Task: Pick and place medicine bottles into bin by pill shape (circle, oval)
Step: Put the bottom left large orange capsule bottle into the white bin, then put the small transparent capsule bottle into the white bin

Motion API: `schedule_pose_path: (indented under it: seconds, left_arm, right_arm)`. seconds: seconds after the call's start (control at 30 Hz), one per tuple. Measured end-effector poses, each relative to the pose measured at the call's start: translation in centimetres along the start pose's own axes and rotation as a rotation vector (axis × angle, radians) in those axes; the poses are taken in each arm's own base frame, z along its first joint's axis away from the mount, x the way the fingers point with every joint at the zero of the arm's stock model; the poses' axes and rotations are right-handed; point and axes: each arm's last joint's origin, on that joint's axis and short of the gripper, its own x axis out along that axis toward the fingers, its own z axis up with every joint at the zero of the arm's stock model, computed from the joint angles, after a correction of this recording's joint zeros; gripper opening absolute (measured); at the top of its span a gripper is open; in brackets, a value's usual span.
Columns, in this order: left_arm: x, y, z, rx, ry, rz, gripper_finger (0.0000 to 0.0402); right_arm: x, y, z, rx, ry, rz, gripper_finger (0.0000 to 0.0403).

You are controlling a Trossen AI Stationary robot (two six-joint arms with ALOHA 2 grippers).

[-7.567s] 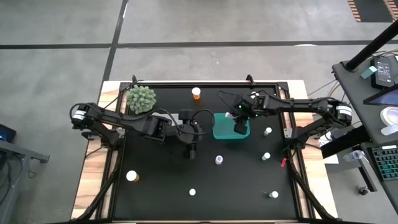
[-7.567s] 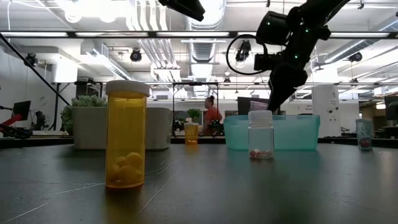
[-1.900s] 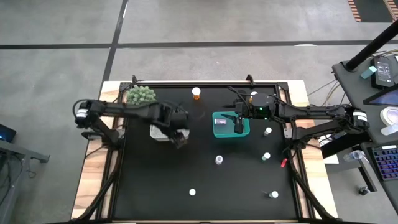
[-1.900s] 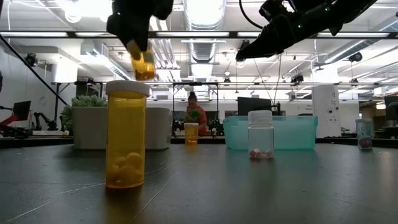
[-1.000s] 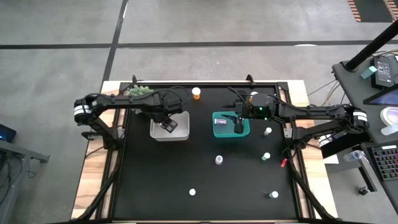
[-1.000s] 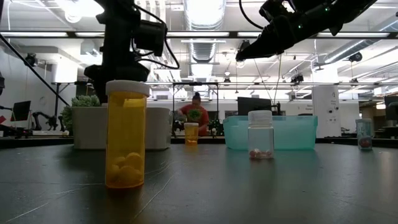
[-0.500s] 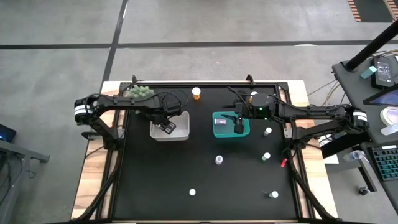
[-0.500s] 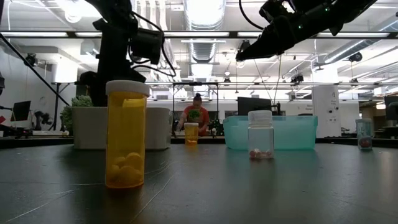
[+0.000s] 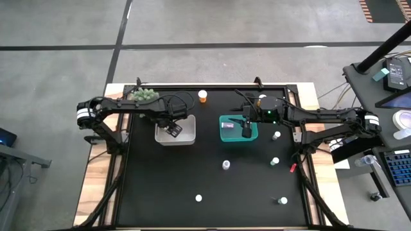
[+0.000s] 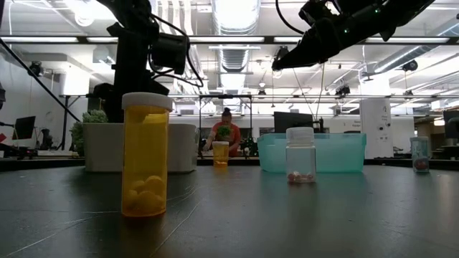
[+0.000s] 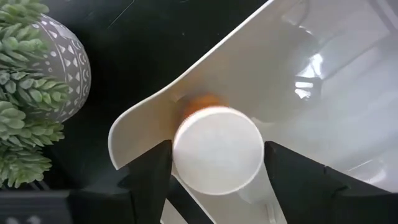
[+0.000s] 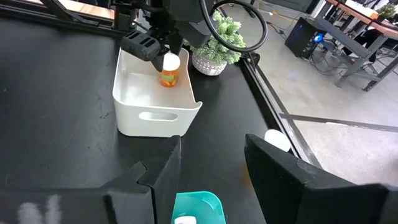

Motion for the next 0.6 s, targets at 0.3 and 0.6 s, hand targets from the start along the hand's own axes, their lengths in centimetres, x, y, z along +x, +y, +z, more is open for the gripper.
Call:
schedule_pose_path:
  seconds: [0.3,0.6]
  left_arm:
    - [-0.4,0.2,-0.1,0.005,0.021,0.015,0.0241]
    - [-2.3,0.1,0.1,0.022,-0.009,0.001,0.0242]
  right_arm:
    - [0.0,0.0,0.0,0.000,0.000,0.000,0.0171]
    - [0.0,0.0,-0.1,0.000,0.008,-0.004,0.0171]
